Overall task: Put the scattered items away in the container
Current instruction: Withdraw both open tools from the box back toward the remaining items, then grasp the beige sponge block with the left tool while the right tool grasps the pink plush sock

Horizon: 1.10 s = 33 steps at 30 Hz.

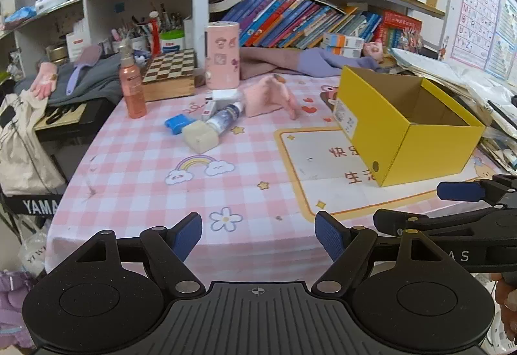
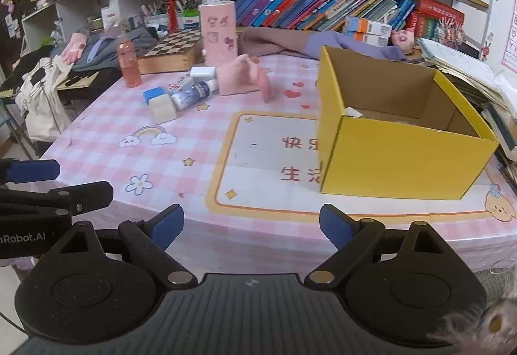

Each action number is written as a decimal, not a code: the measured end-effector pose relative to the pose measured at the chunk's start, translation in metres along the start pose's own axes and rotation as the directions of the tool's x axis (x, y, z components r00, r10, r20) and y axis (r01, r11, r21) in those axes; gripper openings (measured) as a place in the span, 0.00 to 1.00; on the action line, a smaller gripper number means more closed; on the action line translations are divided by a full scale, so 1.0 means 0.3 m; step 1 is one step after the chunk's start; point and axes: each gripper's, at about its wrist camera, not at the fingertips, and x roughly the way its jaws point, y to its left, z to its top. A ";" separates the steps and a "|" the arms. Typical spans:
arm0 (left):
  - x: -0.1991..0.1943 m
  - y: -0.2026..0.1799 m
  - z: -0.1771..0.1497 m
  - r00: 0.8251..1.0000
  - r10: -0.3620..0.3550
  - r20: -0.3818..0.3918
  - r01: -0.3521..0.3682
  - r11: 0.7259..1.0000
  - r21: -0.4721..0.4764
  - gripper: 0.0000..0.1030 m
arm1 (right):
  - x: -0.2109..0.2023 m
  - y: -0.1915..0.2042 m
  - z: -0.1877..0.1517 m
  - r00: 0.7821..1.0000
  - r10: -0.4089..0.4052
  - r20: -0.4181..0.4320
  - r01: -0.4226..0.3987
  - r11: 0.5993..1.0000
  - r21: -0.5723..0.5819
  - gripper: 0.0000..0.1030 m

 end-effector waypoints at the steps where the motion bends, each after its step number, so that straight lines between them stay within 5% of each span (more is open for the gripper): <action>1: -0.002 0.006 -0.001 1.000 0.002 0.001 -0.002 1.000 -0.001 0.77 | 0.001 0.007 0.001 1.000 0.001 0.000 -0.001 1.000 -0.003 0.89; 18: 0.033 0.100 -0.001 0.999 0.040 -0.027 -0.041 0.998 -0.048 0.77 | 0.088 0.084 0.051 0.999 0.042 -0.019 -0.043 0.998 -0.052 0.88; 33: 0.203 0.149 0.119 0.999 0.032 -0.042 -0.035 0.997 -0.076 0.77 | 0.255 0.058 0.207 0.999 0.033 -0.023 -0.035 0.997 -0.074 0.88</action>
